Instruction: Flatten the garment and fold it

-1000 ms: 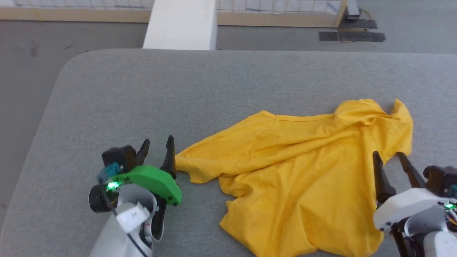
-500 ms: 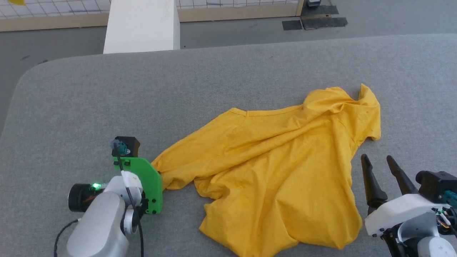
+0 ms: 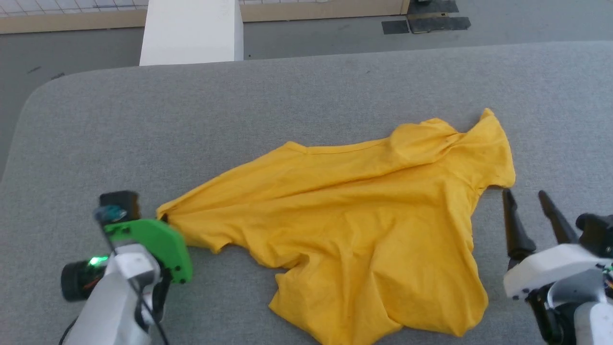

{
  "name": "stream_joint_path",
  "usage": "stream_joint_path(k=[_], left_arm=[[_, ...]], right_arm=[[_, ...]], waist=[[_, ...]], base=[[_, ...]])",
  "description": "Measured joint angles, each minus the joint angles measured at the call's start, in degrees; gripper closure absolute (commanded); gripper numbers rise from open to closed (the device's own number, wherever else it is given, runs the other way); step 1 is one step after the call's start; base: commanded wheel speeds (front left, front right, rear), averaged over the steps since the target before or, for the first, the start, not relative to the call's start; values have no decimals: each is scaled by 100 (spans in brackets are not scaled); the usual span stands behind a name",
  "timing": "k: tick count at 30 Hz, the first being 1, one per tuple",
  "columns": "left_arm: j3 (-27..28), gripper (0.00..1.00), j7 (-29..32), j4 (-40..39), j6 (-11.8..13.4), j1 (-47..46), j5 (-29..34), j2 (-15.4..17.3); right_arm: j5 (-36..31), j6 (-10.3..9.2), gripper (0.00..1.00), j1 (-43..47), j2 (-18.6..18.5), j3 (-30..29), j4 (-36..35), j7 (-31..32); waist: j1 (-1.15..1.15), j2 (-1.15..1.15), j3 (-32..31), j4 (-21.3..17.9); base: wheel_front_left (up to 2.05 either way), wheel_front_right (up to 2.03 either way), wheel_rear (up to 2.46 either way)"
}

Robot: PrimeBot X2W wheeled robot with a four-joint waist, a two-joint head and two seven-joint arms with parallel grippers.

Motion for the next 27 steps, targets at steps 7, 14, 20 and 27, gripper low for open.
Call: stream_joint_path(k=[7, 14, 20, 27], left_arm=[[326, 100, -348, -271, 91, 415, -230, 82], [243, 100, -371, -455, 80, 319, -235, 51], [33, 100, -374, -521, 13, -33, -230, -90], [-54, 100, -381, -659, -56, -119, -236, -182]], right_arm=[[-320, 1, 0, -975, -148, -472, 547, 301], [-383, 1, 0, -2665, -573, -822, 2142, 979], [-503, 0, 0, -3655, -825, -1239, 3330, 1794], [-777, 0, 0, -4393, -924, -1540, 4042, 2762]], waist=[[0, 0, 43, 164], [0, 0, 327, 385], [0, 0, 635, 665], [0, 0, 1010, 949]], base=[[0, 0, 0], [0, 0, 0], [0, 0, 0], [0, 0, 0]])
